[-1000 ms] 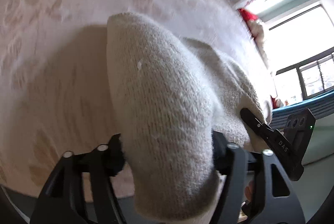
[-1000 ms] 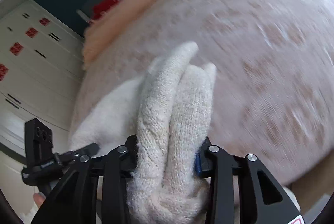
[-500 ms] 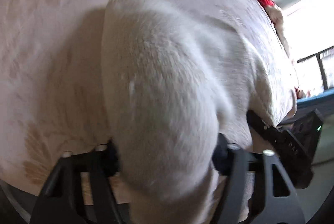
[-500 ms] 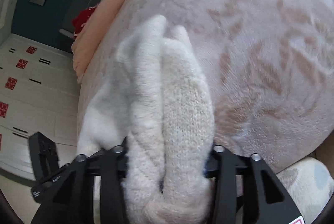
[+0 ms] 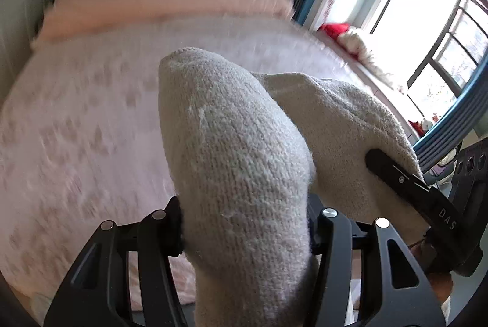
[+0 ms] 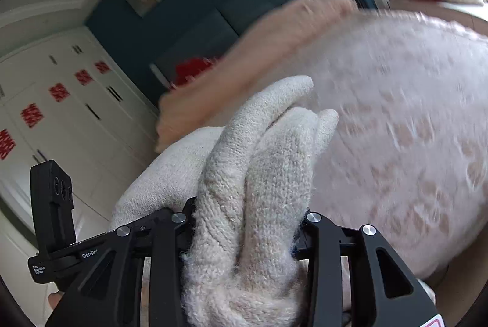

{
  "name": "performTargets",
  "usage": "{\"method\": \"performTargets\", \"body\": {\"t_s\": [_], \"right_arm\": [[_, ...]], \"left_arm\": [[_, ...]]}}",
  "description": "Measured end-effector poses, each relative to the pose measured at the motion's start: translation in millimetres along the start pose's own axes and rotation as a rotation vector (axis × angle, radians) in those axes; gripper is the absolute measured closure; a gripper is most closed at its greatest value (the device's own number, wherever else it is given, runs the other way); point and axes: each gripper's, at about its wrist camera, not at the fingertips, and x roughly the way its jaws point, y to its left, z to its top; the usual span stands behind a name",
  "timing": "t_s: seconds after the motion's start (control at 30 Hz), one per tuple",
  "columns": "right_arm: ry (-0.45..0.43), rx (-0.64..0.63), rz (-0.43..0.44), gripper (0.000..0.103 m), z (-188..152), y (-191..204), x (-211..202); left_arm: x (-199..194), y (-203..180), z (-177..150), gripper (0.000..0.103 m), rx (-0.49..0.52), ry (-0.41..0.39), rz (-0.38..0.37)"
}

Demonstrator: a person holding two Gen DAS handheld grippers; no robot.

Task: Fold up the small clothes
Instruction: 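Lift the folded sweater off the bed with both tools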

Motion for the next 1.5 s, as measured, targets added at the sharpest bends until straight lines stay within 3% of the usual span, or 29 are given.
{"method": "performTargets", "body": {"t_s": [0.2,0.5,0.9,1.5], "right_arm": [[-0.111,-0.082,0.059,0.067,21.9,43.5,-35.3],[-0.196,-0.177,0.092,0.066,27.3,103.9,-62.4],[-0.209,-0.239,0.128,0.066,18.4,161.6,-64.7],[-0.198,-0.304,0.159,0.066,10.1,221.3,-40.3]], "left_arm": [[-59.1,-13.1,21.6,0.050,0.056,-0.141,0.009],[-114.0,-2.2,27.9,0.049,0.079,-0.250,0.023],[-154.9,24.8,29.4,0.048,0.097,-0.327,0.062],[-181.5,66.6,32.2,0.048,0.097,-0.378,0.114]]}}
